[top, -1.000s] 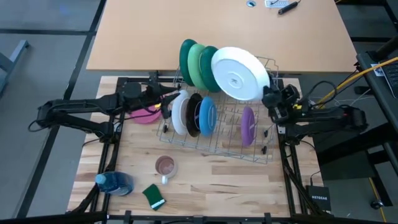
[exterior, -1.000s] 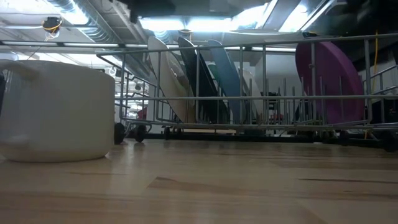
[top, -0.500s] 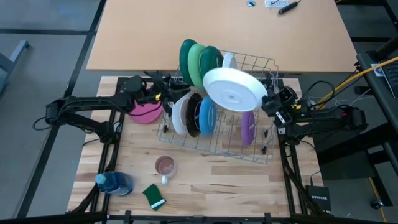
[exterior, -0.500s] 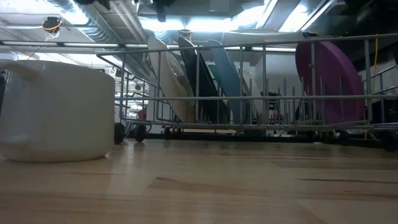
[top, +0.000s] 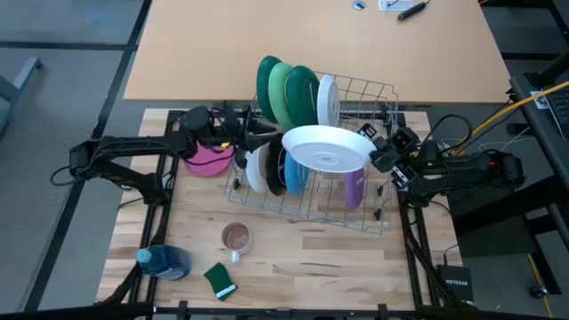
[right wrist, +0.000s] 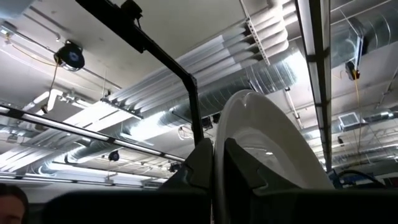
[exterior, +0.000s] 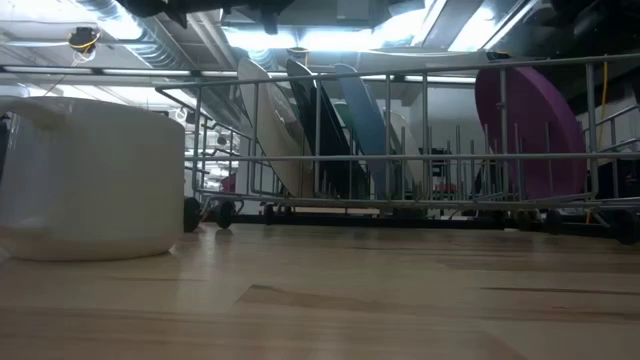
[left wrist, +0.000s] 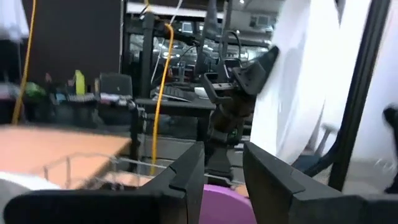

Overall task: Sort dishes
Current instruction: Put the white plate into the dishwasher rack

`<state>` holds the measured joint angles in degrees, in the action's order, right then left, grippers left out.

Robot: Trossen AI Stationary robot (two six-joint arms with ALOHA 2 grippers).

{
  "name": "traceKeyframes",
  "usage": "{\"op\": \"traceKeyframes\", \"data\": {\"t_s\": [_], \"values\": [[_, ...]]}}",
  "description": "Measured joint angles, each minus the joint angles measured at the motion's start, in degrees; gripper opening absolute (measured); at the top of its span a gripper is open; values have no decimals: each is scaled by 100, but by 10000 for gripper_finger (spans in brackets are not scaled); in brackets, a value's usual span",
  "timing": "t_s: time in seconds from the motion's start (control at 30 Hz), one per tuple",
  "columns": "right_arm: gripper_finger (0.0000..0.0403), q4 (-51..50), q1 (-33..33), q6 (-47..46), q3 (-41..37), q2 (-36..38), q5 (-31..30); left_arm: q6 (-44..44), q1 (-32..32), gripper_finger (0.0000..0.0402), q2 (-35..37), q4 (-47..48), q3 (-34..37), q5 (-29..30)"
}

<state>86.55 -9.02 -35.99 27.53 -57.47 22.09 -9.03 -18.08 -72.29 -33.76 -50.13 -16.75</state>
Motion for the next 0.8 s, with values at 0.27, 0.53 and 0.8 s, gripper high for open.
{"op": "traceKeyframes", "data": {"t_s": [0.27,0.53,0.8], "values": [[19,-174,0,-8,0,-2,8,805,4,100,0,32,0,57],[19,-400,0,-20,0,-2,6,130,18,100,0,61,0,-409],[19,-419,0,-22,2,-2,4,1208,-7,100,0,47,0,-370]]}}
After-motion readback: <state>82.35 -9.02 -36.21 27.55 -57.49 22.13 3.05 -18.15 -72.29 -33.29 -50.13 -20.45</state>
